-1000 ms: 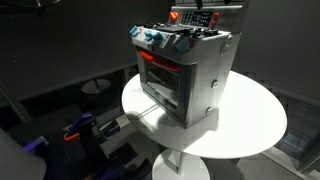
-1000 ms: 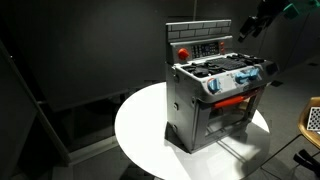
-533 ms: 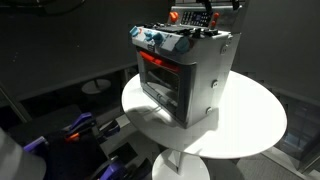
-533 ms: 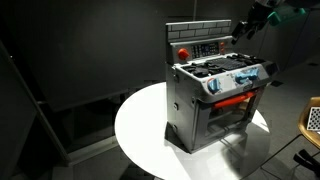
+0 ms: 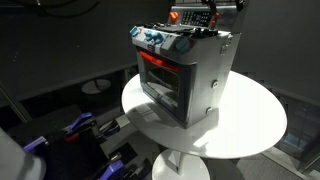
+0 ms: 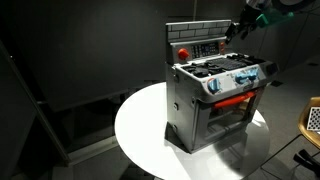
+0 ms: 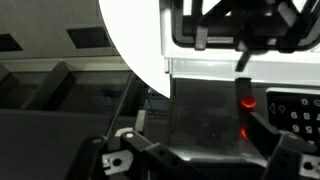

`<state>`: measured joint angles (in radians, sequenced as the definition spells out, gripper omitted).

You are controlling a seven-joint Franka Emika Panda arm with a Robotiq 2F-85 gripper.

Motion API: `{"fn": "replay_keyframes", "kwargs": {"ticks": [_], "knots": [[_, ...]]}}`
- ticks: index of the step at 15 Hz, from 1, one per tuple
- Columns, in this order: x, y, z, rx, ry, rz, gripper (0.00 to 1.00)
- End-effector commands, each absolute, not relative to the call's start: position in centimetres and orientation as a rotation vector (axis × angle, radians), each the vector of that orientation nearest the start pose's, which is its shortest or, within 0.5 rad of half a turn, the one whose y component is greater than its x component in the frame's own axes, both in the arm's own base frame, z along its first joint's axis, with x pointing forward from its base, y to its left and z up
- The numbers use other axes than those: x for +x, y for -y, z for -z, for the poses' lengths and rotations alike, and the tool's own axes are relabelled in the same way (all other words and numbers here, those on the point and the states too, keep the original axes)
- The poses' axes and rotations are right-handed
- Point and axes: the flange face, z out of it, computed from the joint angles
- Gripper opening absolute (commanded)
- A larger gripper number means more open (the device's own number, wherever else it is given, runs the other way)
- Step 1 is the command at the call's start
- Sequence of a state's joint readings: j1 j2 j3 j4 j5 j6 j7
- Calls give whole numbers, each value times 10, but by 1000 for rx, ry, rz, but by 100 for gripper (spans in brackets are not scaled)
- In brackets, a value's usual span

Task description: Push the top right button on the toy stove

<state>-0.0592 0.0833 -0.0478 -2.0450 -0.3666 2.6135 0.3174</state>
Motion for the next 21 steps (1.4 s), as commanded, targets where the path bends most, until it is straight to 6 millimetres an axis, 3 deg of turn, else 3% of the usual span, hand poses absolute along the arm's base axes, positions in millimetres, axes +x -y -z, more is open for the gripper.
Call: {"fn": "replay_keyframes", "kwargs": {"ticks": [1,12,17,21], "knots": [[617,55,-454,-3237,-278,857,100],[626,62,-446,-3236,-284,842,100],[601,60,-467,-3201,-254,734,100],[576,61,-494,-3169,-190,532,100]]}}
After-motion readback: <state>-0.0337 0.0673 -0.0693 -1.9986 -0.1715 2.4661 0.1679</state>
